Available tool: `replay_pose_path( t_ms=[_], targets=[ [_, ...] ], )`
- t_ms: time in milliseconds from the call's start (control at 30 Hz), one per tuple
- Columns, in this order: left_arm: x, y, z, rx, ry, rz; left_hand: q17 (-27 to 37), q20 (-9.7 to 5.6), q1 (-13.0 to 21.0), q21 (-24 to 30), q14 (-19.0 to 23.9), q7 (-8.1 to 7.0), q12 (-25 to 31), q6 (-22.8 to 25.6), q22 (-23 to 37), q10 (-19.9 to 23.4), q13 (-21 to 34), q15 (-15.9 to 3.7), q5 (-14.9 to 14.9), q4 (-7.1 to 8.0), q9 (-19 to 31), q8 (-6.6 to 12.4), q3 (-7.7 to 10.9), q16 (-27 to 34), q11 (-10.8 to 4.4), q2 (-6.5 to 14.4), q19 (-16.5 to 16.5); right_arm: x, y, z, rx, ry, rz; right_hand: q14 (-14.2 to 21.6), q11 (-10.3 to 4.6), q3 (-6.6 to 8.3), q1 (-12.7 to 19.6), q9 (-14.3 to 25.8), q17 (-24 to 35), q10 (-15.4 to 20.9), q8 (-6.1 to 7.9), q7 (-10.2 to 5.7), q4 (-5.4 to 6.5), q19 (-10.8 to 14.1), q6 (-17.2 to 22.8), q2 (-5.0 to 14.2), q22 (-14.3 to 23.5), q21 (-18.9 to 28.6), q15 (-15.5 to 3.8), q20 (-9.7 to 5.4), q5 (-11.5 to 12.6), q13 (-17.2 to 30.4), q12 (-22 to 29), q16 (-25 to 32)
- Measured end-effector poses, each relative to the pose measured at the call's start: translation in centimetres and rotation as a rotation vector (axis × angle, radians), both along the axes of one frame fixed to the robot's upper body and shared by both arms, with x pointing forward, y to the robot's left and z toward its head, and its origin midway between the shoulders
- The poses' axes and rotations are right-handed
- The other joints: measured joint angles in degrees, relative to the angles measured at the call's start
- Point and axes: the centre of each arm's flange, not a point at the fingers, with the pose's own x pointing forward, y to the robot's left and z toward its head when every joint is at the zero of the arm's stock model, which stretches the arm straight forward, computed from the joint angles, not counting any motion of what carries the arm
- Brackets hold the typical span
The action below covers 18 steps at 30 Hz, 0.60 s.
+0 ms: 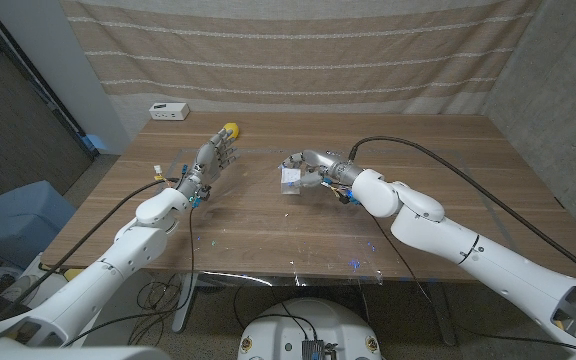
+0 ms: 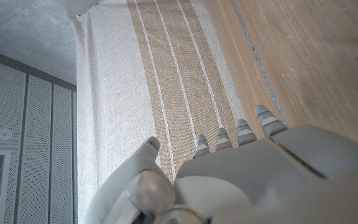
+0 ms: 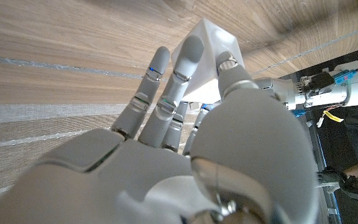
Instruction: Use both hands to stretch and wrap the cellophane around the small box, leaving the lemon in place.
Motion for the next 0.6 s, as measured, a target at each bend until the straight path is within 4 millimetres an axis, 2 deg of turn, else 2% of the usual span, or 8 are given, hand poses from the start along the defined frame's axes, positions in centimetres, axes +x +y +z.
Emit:
replay_pose_path(
  t_ms=[367,500,600],
  targets=[
    [0.0,0.1,0.0,0.006,0.004,-0.001,0.0,-0.25,0.0,0.0,0.0,0.0,0.0,0.0,0.0,-0.1,0.0,0.0,0.0,-0.23,0.0,0.0,-0.23,0.0,0.14,0.0,0.25,0.8,0.6,-1.5,-0.012,0.009,-0.04,-0.23,0.0,-0.57,0.08,0.0,-0.11,0.01,0.09,0.0,-0.1,0.0,0.0,0.07,-0.13,0.65,0.23,0.0,0.0,0.0,0.68,0.22],
    [0.0,0.1,0.1,0.012,0.002,-0.001,0.0,-2.93,0.0,0.0,0.0,0.0,0.0,0.0,0.0,-0.06,0.0,0.0,0.0,-0.23,0.0,0.0,-0.23,0.0,0.17,0.0,0.99,1.2,0.7,-2.0,-0.03,0.006,-0.071,-0.68,0.0,-0.82,0.81,0.0,-0.17,0.01,0.38,0.0,0.01,-0.45,0.0,0.07,-0.13,0.86,0.22,0.01,-0.01,0.0,0.69,0.22],
    [0.1,0.1,0.1,0.015,0.002,-0.001,0.0,-4.52,0.0,0.0,0.0,0.21,0.0,0.21,0.0,0.1,0.0,-0.44,0.0,-0.23,0.0,0.0,-0.23,0.0,0.78,0.0,1.23,1.5,0.6,-2.3,-0.045,0.0,-0.094,-0.99,0.0,-1.0,0.8,0.0,-0.36,0.01,0.38,0.0,0.14,-0.98,0.0,0.08,-0.13,0.86,0.09,-0.08,-0.01,0.0,0.73,0.22]
  ],
)
